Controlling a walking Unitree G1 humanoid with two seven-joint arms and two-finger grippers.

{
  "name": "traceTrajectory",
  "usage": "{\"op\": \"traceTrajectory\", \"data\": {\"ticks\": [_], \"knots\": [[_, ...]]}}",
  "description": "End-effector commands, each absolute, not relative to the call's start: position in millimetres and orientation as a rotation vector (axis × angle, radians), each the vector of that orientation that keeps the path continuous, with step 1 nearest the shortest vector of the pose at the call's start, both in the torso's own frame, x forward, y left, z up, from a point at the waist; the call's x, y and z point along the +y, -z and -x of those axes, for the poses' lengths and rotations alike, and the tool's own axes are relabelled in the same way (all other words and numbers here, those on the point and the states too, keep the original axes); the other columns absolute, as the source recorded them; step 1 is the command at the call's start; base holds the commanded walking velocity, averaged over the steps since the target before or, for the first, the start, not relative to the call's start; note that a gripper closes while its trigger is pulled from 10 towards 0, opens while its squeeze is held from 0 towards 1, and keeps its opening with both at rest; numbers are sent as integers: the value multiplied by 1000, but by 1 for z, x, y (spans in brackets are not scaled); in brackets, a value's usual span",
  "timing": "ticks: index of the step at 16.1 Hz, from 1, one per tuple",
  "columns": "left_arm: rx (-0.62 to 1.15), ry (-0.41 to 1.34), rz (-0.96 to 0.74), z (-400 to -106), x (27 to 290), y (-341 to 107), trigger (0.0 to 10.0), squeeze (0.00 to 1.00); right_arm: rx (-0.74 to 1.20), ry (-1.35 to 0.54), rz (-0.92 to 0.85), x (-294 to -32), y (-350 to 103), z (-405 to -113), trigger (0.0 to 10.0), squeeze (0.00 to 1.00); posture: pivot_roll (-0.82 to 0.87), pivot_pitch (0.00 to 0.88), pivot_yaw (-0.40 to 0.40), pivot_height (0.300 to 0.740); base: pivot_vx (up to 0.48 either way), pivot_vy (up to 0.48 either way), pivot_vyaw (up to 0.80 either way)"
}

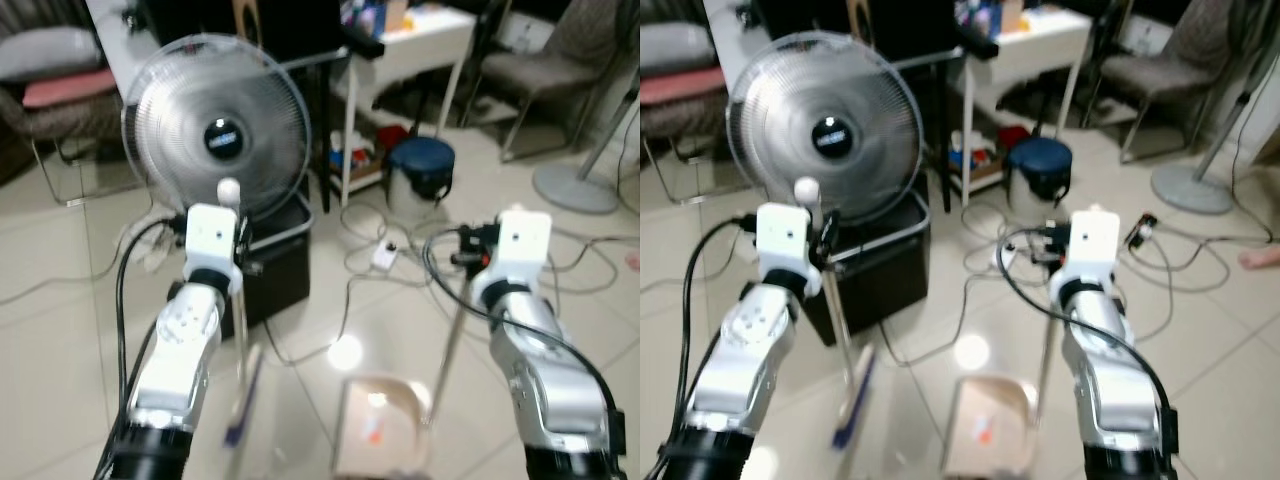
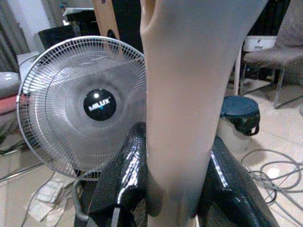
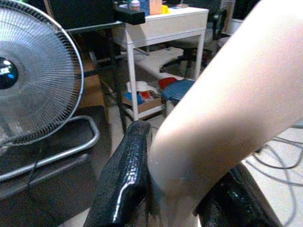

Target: Sweep floor

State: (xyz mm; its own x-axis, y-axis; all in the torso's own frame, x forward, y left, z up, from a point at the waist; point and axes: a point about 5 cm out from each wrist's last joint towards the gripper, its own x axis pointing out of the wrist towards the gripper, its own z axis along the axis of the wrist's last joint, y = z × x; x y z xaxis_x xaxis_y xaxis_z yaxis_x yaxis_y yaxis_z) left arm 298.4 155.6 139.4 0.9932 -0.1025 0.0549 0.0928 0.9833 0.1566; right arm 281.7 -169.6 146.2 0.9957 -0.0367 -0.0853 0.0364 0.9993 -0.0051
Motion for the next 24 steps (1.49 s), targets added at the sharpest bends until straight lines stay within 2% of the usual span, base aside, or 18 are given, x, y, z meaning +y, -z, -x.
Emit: {"op": "traceTrajectory", "data": {"ticks": [1, 16, 24], "knots": [[-93, 109, -165, -300, 153, -146, 10000, 0, 47, 48, 11, -173, -153, -282, 10000, 0, -148, 34, 59, 740, 0, -371, 0], [-99, 116, -179, -303, 154, -148, 10000, 0, 28, 19, 34, -168, -154, -284, 10000, 0, -142, 17, 69, 740, 0, -369, 0], [-105, 123, -183, -304, 154, -150, 10000, 0, 22, -30, 53, -160, -154, -284, 10000, 0, -141, 21, 77, 740, 0, -370, 762]]}}
